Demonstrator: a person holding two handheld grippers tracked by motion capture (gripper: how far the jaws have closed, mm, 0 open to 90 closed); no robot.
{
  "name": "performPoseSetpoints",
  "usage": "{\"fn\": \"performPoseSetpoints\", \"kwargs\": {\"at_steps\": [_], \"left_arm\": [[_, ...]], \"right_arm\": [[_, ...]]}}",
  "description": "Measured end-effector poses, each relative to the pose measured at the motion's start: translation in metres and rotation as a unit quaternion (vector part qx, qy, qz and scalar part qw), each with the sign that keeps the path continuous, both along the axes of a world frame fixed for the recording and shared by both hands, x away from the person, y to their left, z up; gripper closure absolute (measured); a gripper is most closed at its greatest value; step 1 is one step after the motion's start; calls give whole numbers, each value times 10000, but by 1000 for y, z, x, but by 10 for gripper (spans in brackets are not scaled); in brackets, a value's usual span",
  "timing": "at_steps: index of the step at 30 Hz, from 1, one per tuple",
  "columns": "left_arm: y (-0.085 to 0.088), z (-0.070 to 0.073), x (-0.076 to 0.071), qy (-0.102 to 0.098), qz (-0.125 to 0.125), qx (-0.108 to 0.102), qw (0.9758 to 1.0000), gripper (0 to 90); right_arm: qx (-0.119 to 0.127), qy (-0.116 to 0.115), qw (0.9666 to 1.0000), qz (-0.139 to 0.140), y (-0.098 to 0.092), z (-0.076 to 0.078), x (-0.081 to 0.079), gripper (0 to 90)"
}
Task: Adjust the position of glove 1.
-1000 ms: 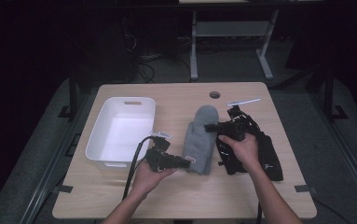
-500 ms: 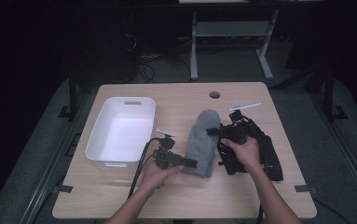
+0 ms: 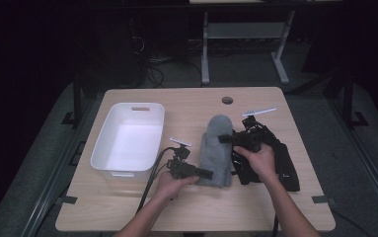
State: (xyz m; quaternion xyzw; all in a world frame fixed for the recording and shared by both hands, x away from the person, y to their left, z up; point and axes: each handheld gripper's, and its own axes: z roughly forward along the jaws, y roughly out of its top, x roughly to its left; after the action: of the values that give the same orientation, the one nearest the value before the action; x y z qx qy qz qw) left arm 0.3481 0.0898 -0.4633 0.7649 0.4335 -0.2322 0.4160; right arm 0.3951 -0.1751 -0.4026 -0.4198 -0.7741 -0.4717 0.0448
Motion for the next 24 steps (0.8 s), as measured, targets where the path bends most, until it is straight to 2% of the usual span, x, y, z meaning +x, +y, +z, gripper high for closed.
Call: {"fn": "performPoseSetpoints", "kwargs": {"at_steps": [8, 12, 15, 16, 17, 18, 20, 23, 24], "left_arm": [[11, 20, -4, -260, -10, 57, 9996, 606], [21, 35, -6, -412, 9, 53, 9991, 606], [30, 46, -8, -496, -2, 66, 9987, 607], [33, 51, -9, -565, -24, 80, 9984, 627], [36, 55, -10, -596, -27, 42, 9982, 627], [39, 59, -11, -659, -15, 17, 9978, 669], [43, 66, -12, -724, -6, 64, 9974, 668], [48, 69, -11, -809, 21, 188, 9965, 664], [48, 66, -10, -753, 37, 142, 9971, 649]], "right_arm": [[176, -49, 9998, -40, 2, 10, -2, 786], [227, -149, 9996, 24, 11, 26, -2, 786], [251, -155, 9996, 51, 15, 32, -1, 786], [302, -175, 9994, 71, 19, 39, 0, 786], [302, -175, 9994, 71, 19, 39, 0, 786], [347, -194, 9992, 70, 22, 42, -1, 786], [370, -176, 9991, 103, 27, 47, 0, 787], [383, -166, 9991, 62, 33, 52, 3, 787], [270, -133, 9995, 94, 36, 51, 5, 787]]}}
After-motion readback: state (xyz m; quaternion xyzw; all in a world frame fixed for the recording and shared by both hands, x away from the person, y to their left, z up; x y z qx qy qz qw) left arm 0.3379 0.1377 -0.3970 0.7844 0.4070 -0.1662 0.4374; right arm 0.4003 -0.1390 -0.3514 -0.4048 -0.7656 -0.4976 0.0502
